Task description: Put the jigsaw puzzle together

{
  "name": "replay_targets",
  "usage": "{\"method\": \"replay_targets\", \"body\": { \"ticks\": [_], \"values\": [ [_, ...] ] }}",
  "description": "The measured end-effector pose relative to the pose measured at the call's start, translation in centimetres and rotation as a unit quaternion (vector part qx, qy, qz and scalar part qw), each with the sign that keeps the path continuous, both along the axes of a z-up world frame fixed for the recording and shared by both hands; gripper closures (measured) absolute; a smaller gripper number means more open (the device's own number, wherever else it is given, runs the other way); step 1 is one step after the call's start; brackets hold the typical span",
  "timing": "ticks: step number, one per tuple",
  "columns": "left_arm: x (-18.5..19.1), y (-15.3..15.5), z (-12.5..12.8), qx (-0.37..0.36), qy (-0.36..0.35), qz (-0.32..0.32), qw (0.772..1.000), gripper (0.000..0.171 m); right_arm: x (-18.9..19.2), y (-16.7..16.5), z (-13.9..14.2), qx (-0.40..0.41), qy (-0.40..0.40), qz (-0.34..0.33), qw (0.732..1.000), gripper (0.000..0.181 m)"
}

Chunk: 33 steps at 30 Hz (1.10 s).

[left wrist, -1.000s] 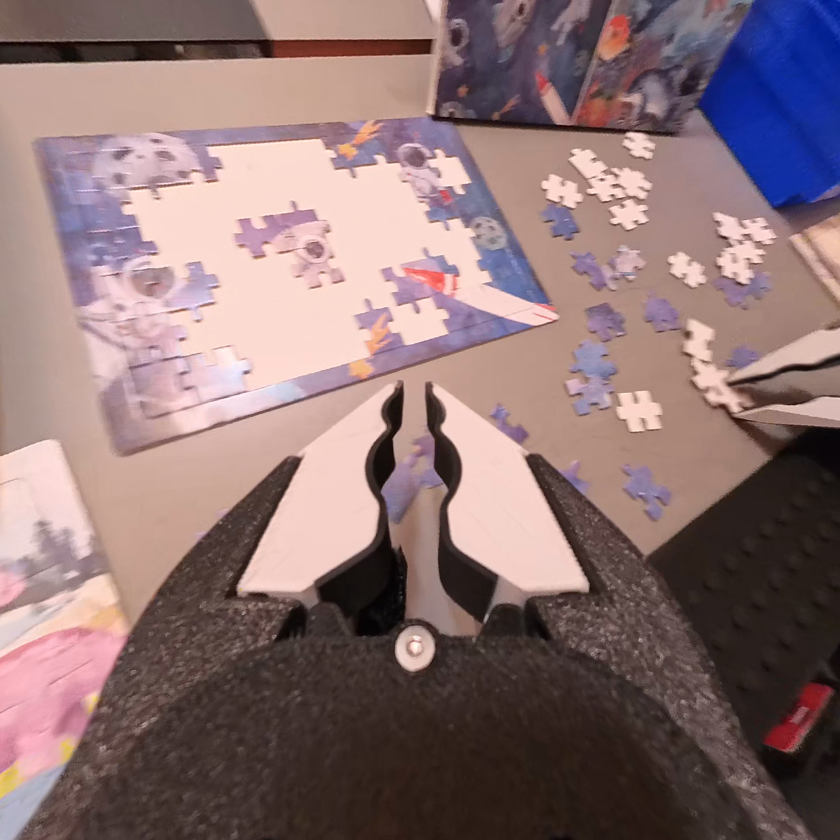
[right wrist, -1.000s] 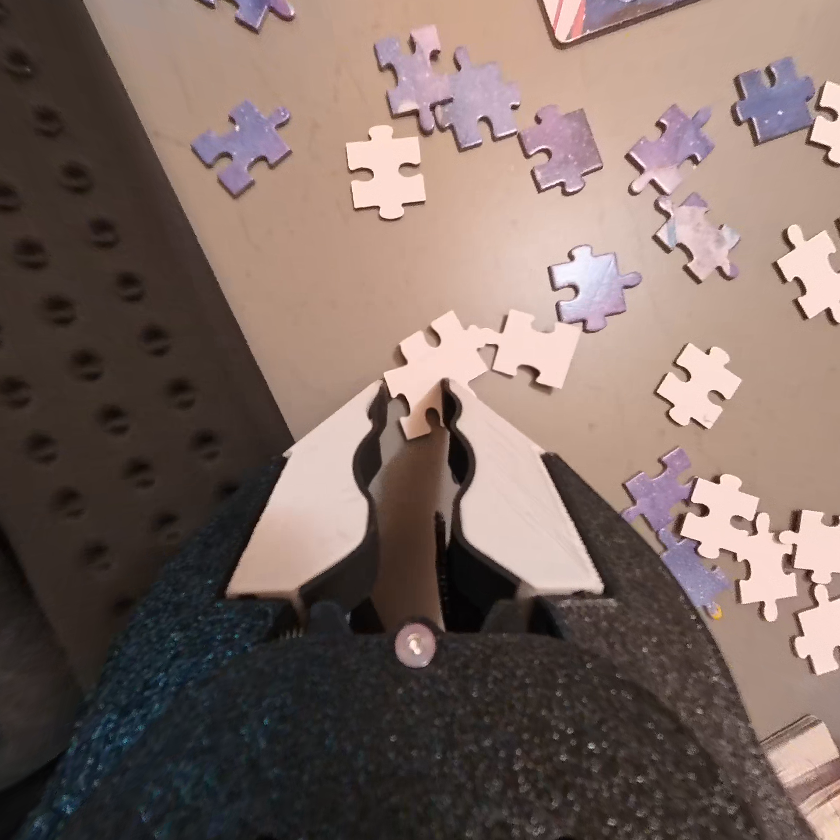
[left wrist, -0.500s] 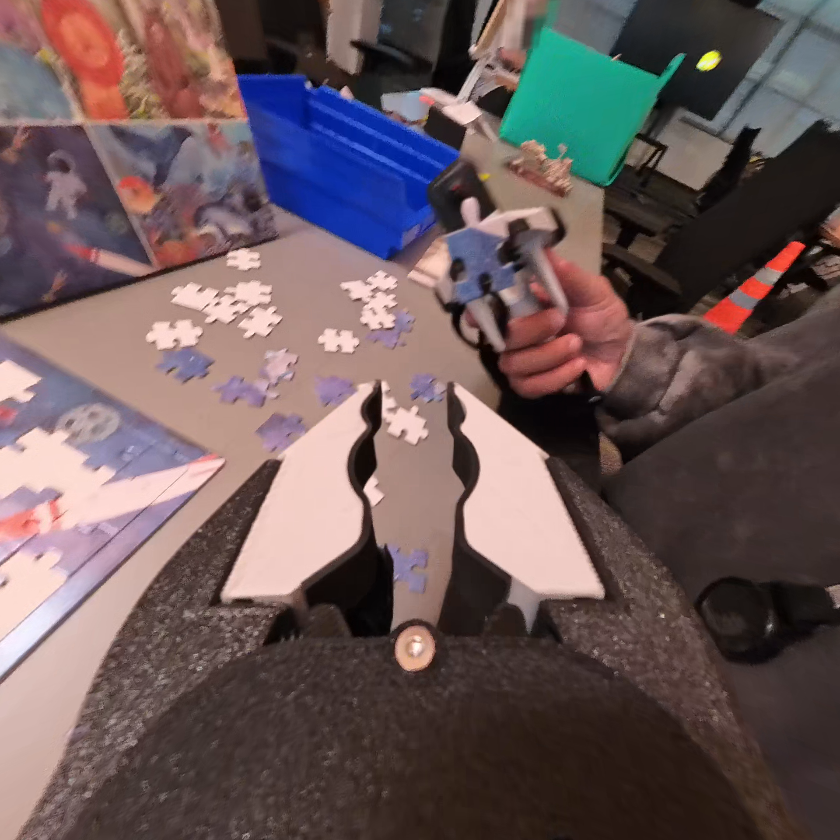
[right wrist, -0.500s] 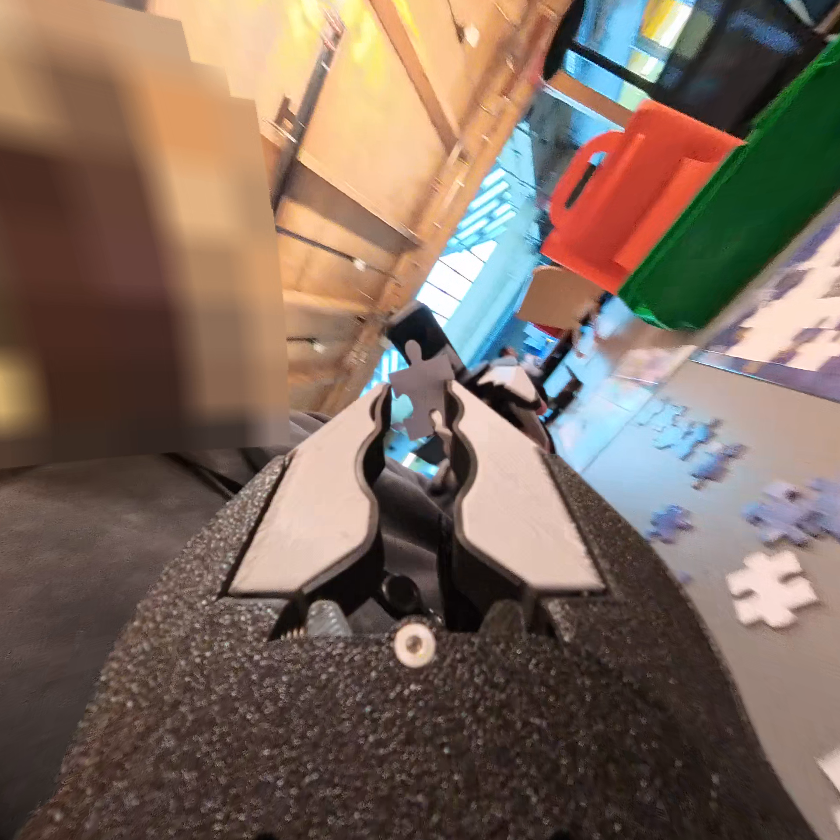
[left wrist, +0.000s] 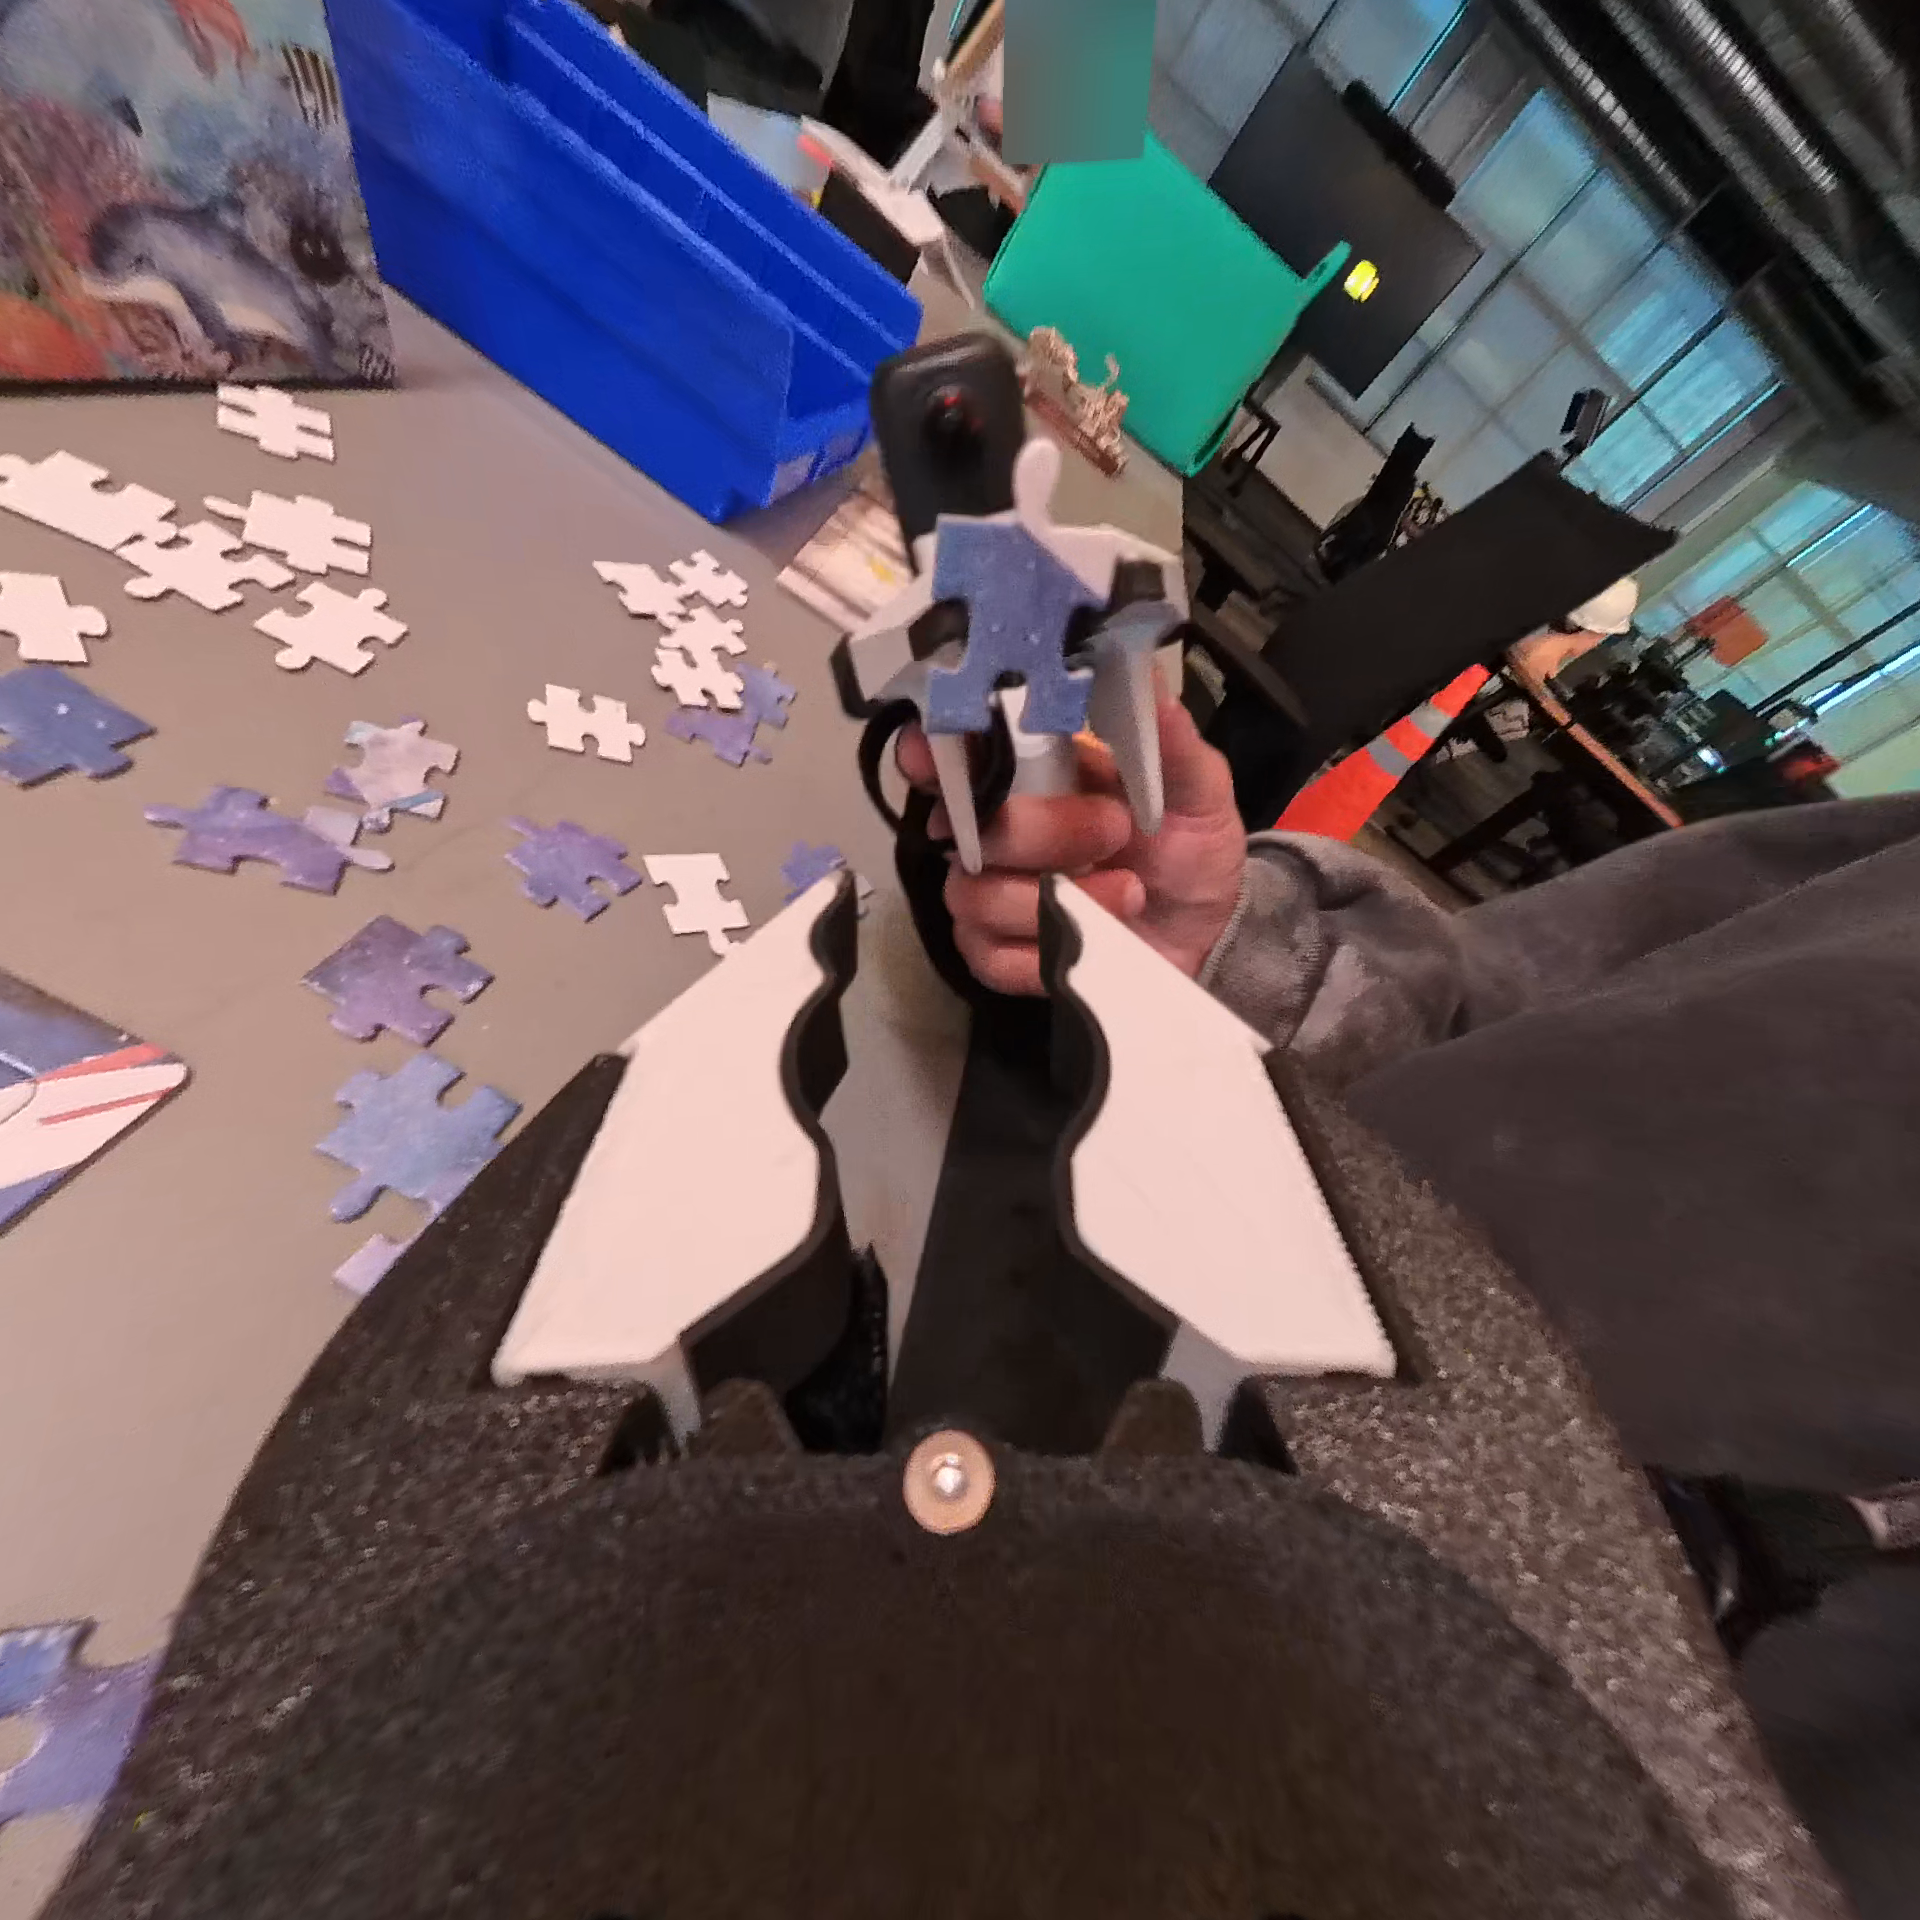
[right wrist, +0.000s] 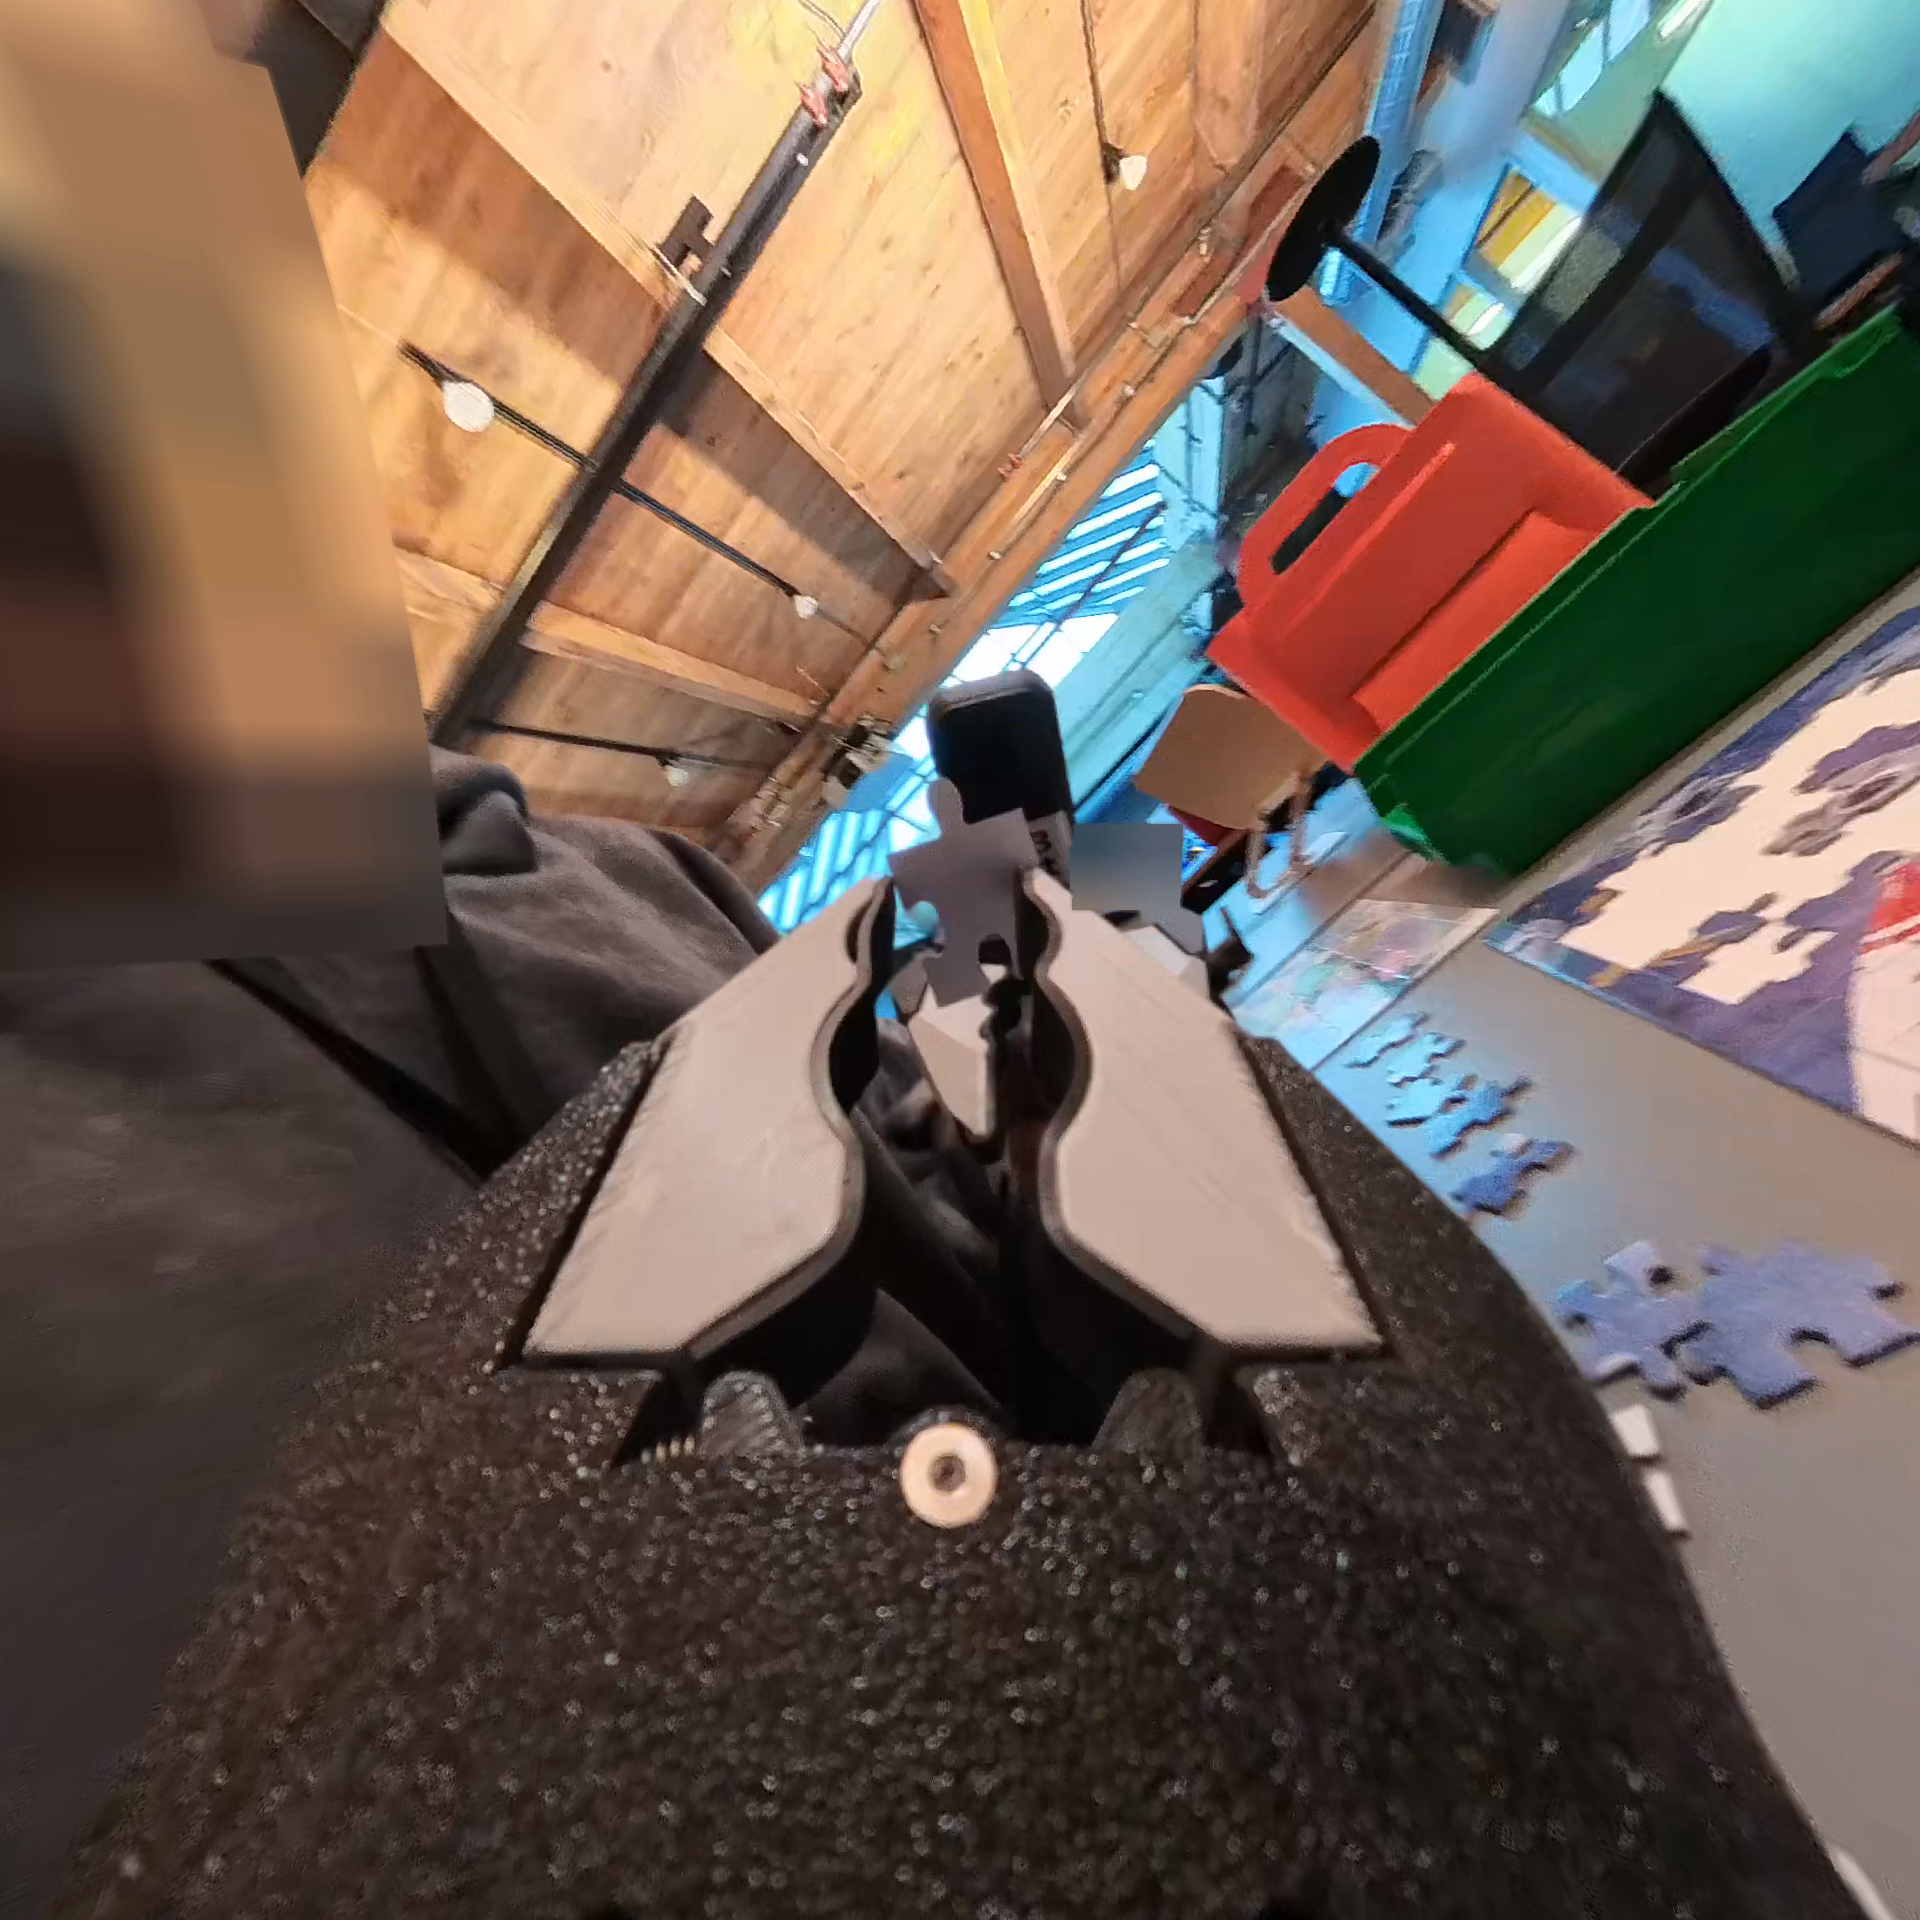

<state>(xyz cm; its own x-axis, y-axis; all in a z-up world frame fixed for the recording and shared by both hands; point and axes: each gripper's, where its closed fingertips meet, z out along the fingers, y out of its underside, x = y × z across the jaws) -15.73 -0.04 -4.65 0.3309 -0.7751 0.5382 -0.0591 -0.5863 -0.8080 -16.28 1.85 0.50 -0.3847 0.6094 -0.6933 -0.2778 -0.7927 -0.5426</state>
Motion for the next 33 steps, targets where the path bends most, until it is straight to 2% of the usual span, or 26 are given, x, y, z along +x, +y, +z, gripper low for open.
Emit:
{"method": "replay_targets", "body": {
  "ticks": [7,17,25,33],
  "values": [
    [1.0,0.1,1.1,0.037,0.005,-0.024,0.999,0.129,1.0,1.0,-0.5,0.007,-0.019,-0.045,0.999,0.159],
    [0.6,0.5,2.3,0.060,-0.007,0.042,0.997,0.127,0.2,1.0,-1.0,0.006,-0.034,-0.042,0.999,0.158],
    [1.2,0.8,1.4,0.039,0.001,0.032,0.999,0.127,-0.4,0.9,-1.9,0.039,-0.086,-0.070,0.993,0.159],
    [1.0,1.0,1.1,0.019,-0.005,0.034,0.999,0.139,-0.7,0.8,-2.5,0.052,-0.113,-0.078,0.989,0.159]
  ]
}}
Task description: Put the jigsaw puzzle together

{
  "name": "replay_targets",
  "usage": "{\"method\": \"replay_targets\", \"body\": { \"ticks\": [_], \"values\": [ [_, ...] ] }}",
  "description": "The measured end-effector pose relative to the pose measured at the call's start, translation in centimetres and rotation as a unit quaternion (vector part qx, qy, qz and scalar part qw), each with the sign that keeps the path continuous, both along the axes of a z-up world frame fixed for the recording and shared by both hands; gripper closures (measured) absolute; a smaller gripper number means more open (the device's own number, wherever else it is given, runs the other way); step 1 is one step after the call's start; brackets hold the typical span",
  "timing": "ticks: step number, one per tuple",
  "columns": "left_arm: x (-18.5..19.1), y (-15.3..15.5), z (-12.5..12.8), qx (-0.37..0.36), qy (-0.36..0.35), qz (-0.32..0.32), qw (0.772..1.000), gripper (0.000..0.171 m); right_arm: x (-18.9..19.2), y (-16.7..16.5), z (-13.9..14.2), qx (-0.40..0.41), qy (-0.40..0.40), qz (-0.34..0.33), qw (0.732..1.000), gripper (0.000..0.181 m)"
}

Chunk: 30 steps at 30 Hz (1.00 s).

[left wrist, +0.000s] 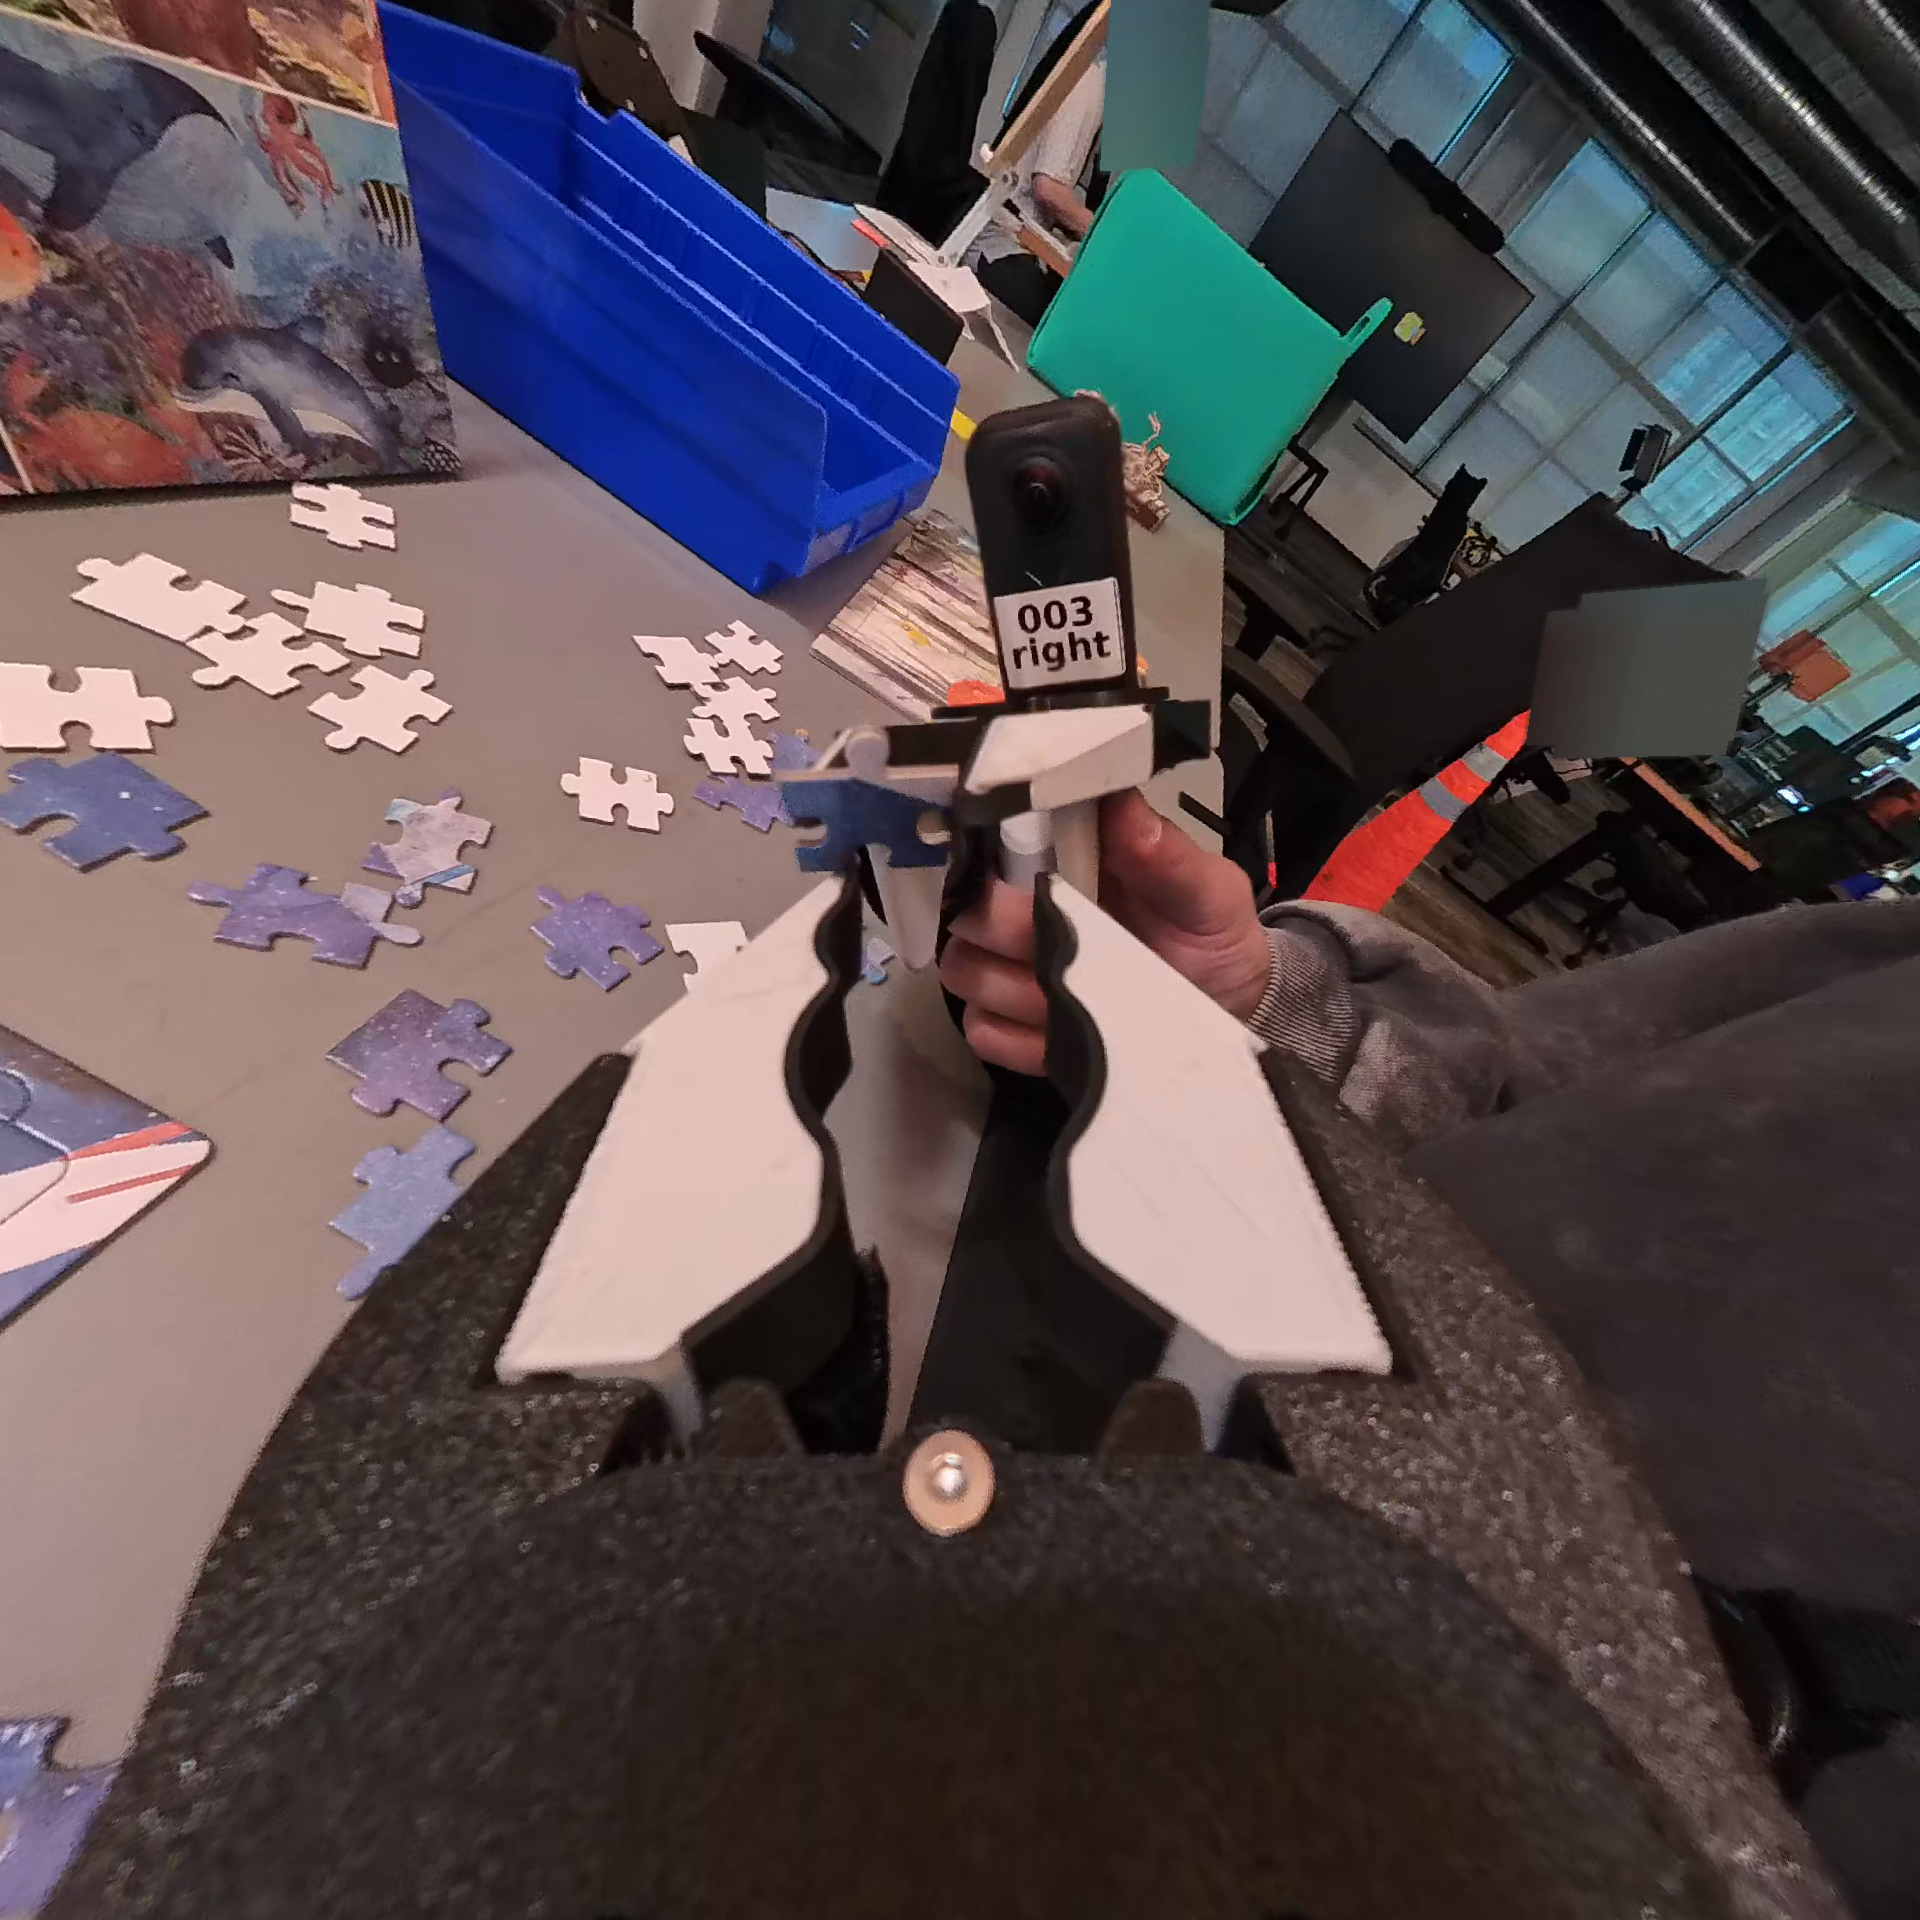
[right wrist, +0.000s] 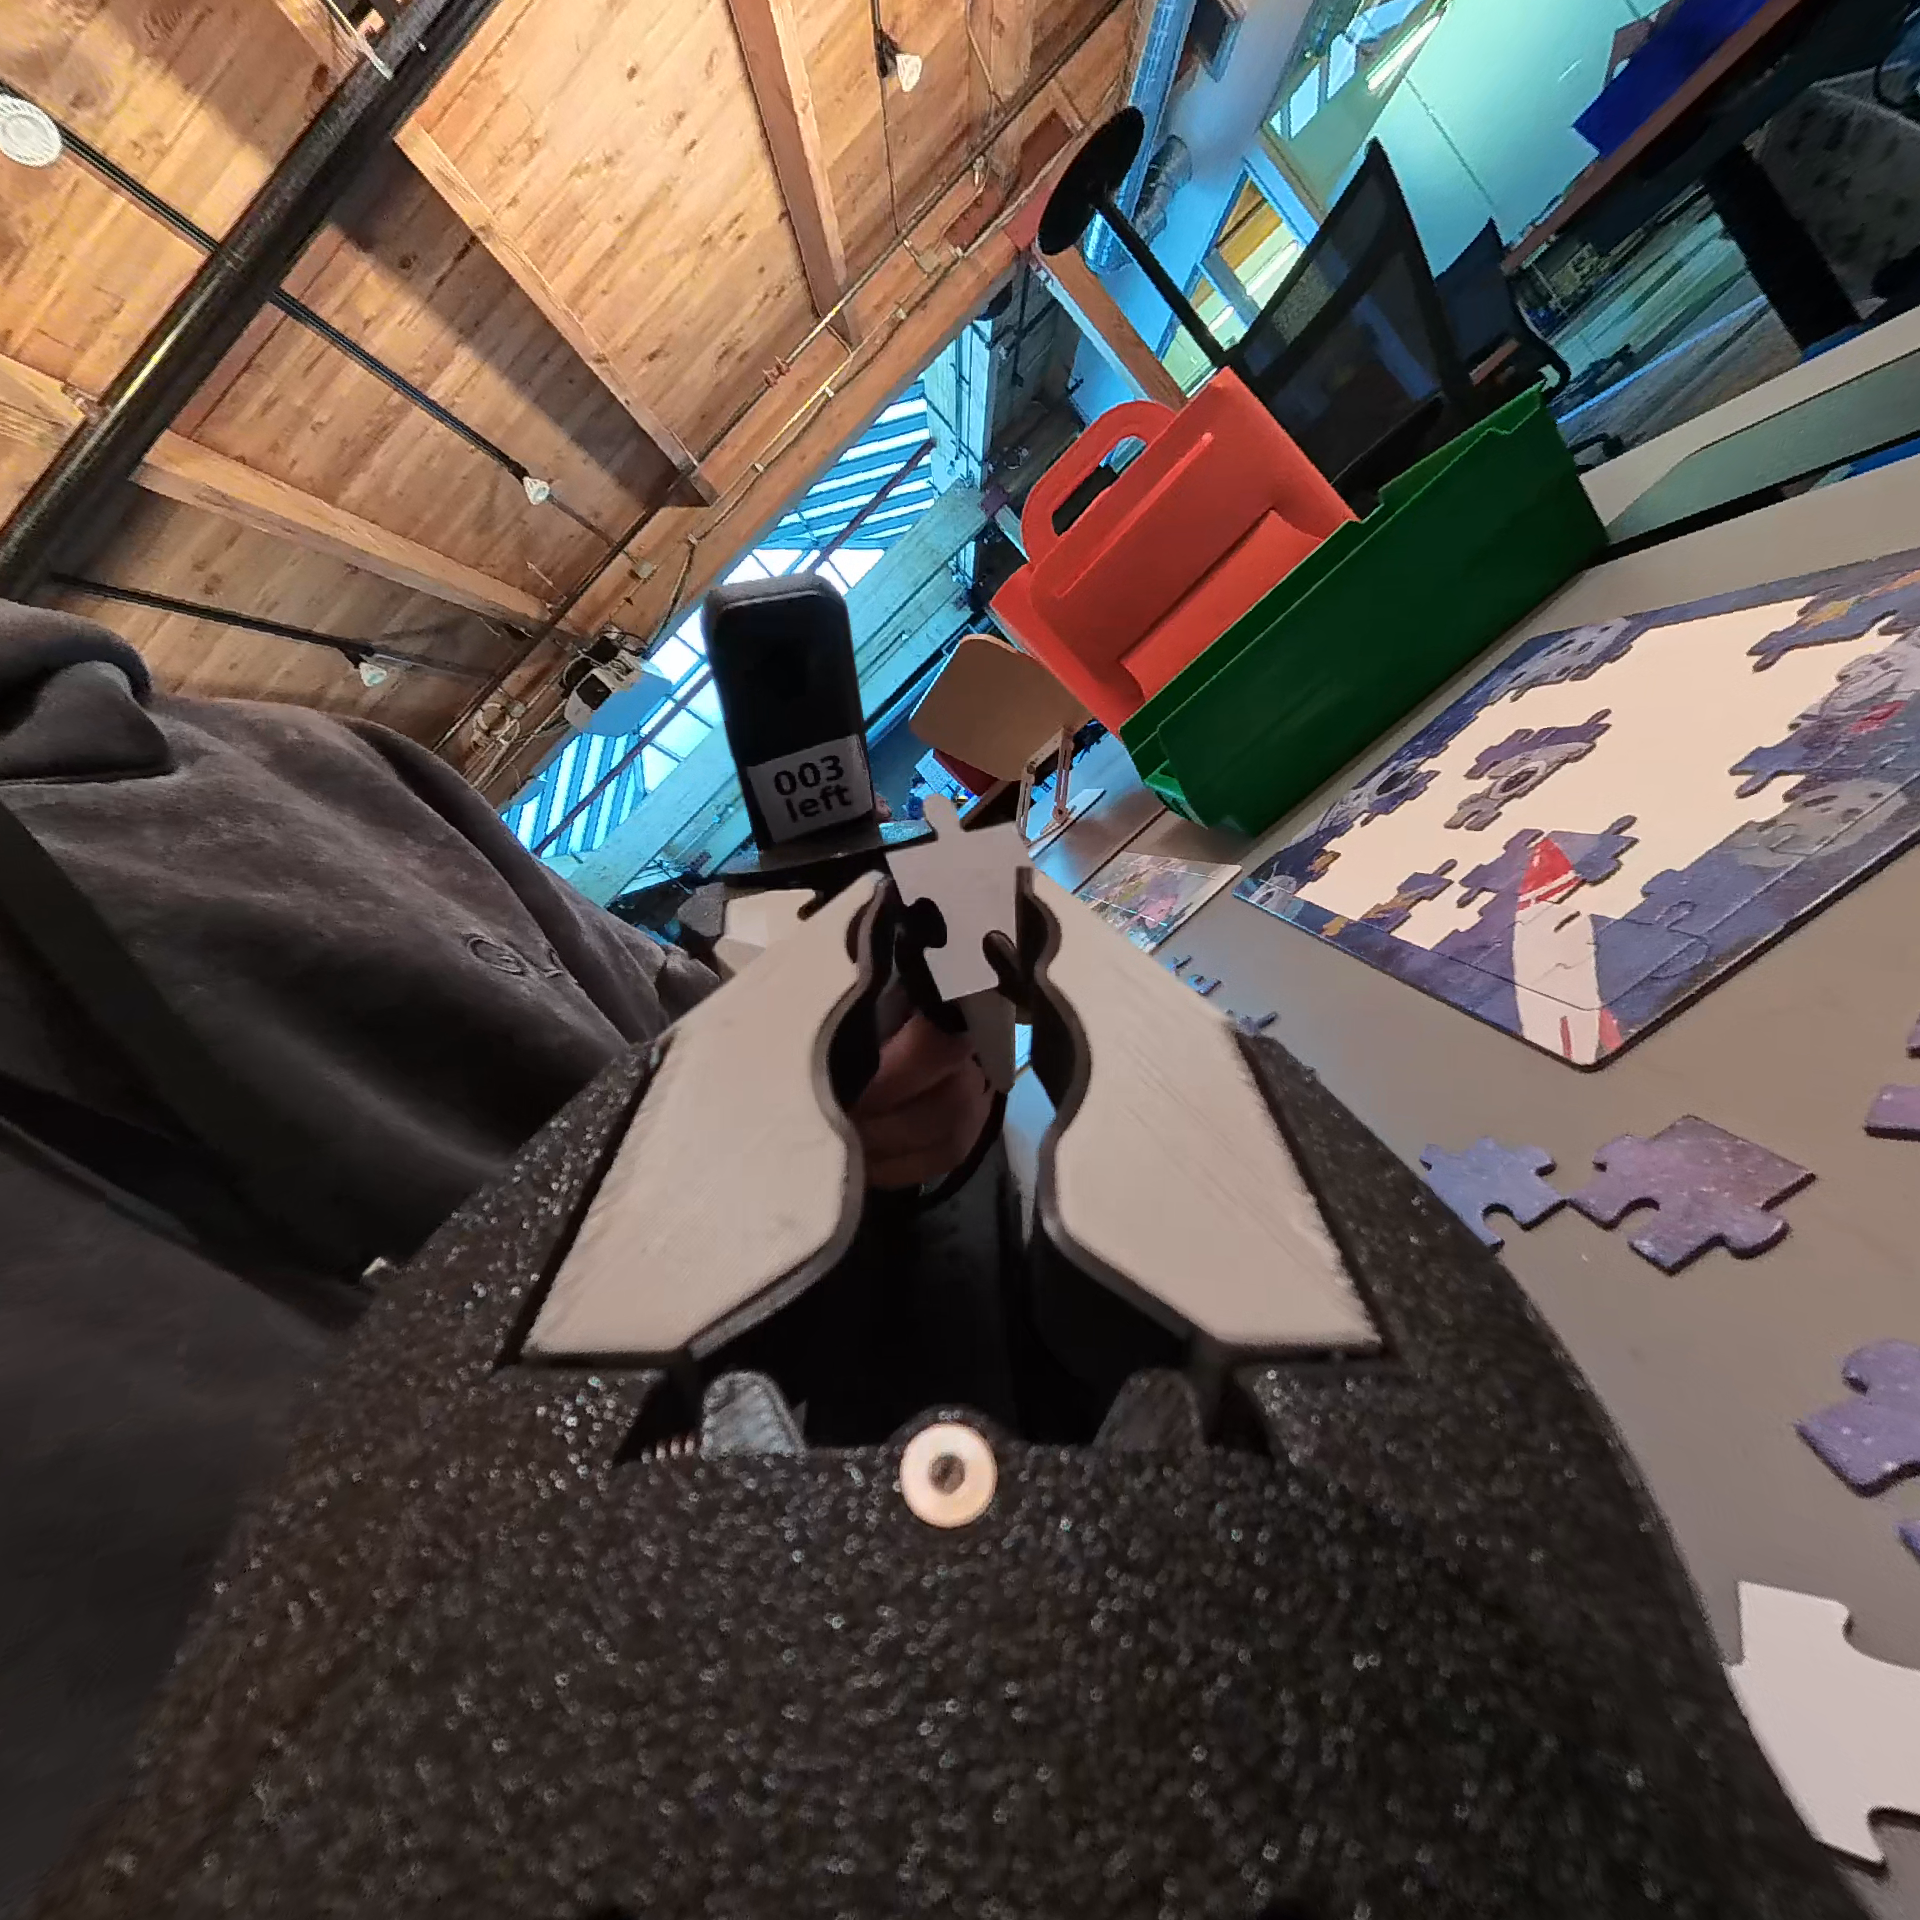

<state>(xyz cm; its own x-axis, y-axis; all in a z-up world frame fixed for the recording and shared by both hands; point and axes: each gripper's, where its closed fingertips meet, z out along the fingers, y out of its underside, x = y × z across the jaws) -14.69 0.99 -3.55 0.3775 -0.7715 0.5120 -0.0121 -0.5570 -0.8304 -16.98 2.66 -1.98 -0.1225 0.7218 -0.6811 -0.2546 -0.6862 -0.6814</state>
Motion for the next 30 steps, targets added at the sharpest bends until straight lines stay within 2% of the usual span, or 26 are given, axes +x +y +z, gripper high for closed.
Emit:
{"method": "replay_targets", "body": {
  "ticks": [7,11,14,18,21,25,29,30],
  "values": [
    [0.5,0.1,-0.2,0.004,0.008,-0.003,1.000,0.133,0.0,-0.2,-0.1,0.011,-0.010,-0.004,1.000,0.158],
    [0.0,1.0,-0.3,0.023,0.031,0.033,0.999,0.132,1.2,0.3,0.9,0.000,0.034,-0.012,0.999,0.179],
    [-0.4,1.5,0.2,0.044,0.034,0.057,0.997,0.132,1.6,0.5,1.0,-0.018,0.051,-0.007,0.999,0.180],
    [-2.0,1.8,-1.9,0.043,0.096,0.080,0.991,0.132,2.3,1.1,0.8,-0.009,0.031,-0.042,0.999,0.180],
    [-2.8,1.5,-2.9,0.048,0.118,0.087,0.988,0.132,2.7,0.5,1.0,-0.021,0.047,-0.024,0.998,0.180],
    [-2.1,0.8,-2.6,0.074,0.118,0.068,0.988,0.132,1.8,0.5,-1.2,-0.023,-0.034,-0.043,0.998,0.179],
    [-1.6,0.8,-3.8,0.100,0.172,0.066,0.978,0.133,1.1,0.4,-3.1,-0.029,-0.102,-0.066,0.992,0.180],
    [-1.5,0.8,-4.2,0.104,0.187,0.065,0.975,0.139,1.0,0.2,-3.3,-0.037,-0.105,-0.061,0.992,0.180]
  ]
}}
